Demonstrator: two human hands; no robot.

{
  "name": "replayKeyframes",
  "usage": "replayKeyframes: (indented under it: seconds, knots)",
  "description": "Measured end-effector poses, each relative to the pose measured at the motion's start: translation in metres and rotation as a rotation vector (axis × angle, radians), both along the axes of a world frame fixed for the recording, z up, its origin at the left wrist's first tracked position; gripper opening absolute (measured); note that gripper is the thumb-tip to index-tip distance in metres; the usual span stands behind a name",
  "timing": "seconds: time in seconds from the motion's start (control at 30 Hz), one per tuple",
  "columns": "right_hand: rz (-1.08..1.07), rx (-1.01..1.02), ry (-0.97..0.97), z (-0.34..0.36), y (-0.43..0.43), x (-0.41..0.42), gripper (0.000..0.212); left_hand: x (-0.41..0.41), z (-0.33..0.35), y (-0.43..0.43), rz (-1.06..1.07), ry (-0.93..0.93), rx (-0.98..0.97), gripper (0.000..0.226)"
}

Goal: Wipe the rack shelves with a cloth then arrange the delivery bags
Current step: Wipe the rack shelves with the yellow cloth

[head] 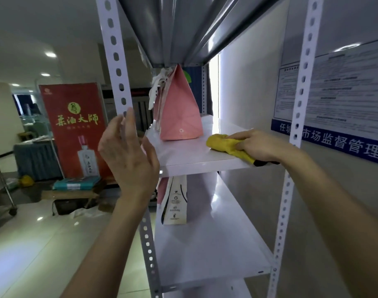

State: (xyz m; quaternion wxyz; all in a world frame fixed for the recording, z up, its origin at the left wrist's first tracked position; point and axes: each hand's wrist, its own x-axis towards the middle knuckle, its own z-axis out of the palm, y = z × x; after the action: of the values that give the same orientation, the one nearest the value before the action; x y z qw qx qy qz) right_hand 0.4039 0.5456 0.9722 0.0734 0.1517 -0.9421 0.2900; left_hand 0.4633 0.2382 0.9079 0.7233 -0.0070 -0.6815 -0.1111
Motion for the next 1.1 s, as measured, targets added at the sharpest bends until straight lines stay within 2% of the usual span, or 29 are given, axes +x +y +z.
replayKeyframes:
  seconds: [0.07,0.13,0.2,0.3,0.37,0.6,0.8,0.93,1.1]
  knots:
    - [-0.068,0.027,-0.001,-0.001,0.008,-0.005,0.040,0.002,0.008,0.023,-0.007,-0.124,-0.241,0.056]
    - [-0.102,0.042,-0.007,0.000,0.009,-0.008,0.041,0.000,0.017,0.045,-0.064,-0.317,-0.378,0.038]
    - [-0.130,0.056,-0.025,0.004,0.008,-0.011,0.044,-0.006,0.028,0.058,-0.078,-0.496,-0.390,0.031]
    - [-0.155,0.098,-0.047,0.012,0.004,-0.023,0.056,-0.021,0.042,0.058,-0.021,-0.746,-0.368,0.043]
    - [-0.190,0.160,-0.067,0.015,0.000,-0.040,0.054,-0.028,0.044,0.052,0.015,-0.842,-0.364,0.048]
    - [-0.219,0.344,-0.163,0.027,-0.025,-0.126,0.056,-0.039,0.036,0.050,-0.051,-0.947,-0.322,0.050]
    - [-0.165,0.350,-0.236,0.035,-0.042,-0.165,0.080,-0.039,0.034,0.048,-0.045,-0.955,-0.311,0.053]
    - [-0.142,0.293,-0.241,0.032,-0.040,-0.141,0.081,-0.039,0.037,0.049,-0.048,-1.007,-0.282,0.052]
    - [-0.068,0.249,-0.153,0.027,-0.025,-0.060,0.098,-0.036,0.037,0.049,-0.062,-1.022,-0.278,0.058]
